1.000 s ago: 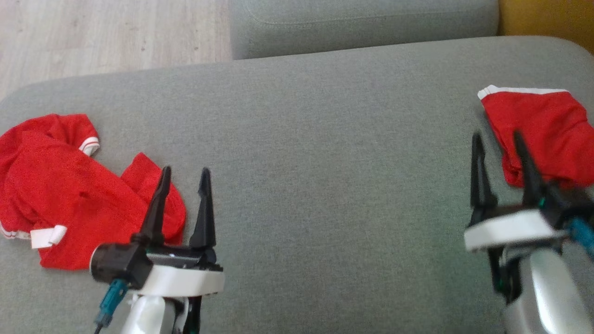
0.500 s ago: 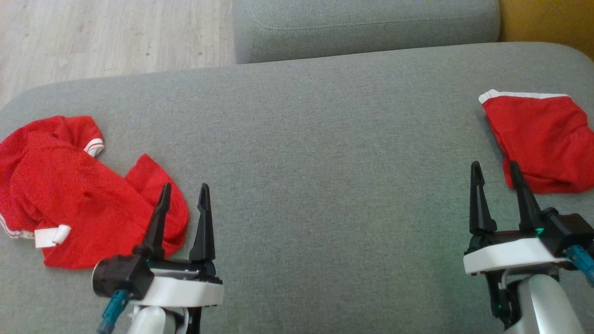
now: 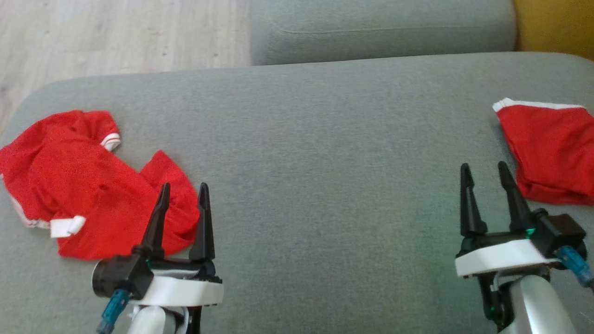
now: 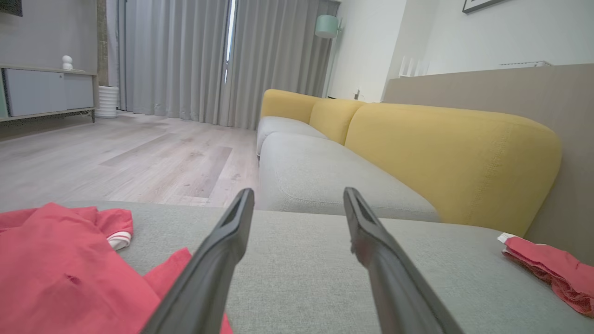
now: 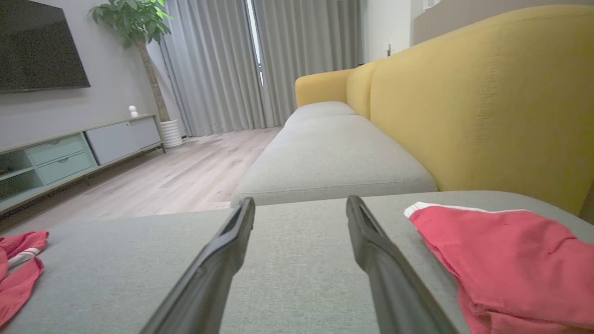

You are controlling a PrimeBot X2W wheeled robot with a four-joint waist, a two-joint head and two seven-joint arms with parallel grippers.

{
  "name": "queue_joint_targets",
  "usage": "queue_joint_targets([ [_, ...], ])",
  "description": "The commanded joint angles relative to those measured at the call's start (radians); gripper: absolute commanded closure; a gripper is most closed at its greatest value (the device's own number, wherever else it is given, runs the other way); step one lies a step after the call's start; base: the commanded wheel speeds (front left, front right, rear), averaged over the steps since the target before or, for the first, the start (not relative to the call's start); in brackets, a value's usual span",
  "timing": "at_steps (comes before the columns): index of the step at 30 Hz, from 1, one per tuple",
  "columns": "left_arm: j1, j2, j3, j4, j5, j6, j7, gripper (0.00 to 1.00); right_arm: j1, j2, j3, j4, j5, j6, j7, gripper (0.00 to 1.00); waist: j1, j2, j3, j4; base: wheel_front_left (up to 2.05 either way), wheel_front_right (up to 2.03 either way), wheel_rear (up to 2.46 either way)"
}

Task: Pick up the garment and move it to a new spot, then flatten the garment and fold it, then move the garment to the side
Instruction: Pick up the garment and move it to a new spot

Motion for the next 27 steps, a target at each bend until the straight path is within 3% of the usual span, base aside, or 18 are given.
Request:
queue_joint_targets([
  [1,-0.028,0.002,0.033,-0.034,0.005,0.007,-0.005,0.00,-0.009,-0.002,0.031,-0.035,0.006,-0.001,-0.013,0.00,0.0000,-0.0001,-0.005,0.012,0.00,0.00,0.00],
  [18,0.013,0.002,0.066,-0.023,0.014,0.011,-0.005,0.00,0.038,-0.002,0.149,-0.010,0.035,-0.001,-0.014,0.00,0.0000,-0.0001,-0.052,0.236,0.00,0.00,0.00],
  [27,0.020,0.002,0.105,-0.019,0.030,0.002,-0.005,0.00,0.048,-0.002,0.187,-0.003,0.051,-0.001,-0.014,0.00,0.0000,-0.0001,-0.052,0.285,0.00,0.00,0.00],
])
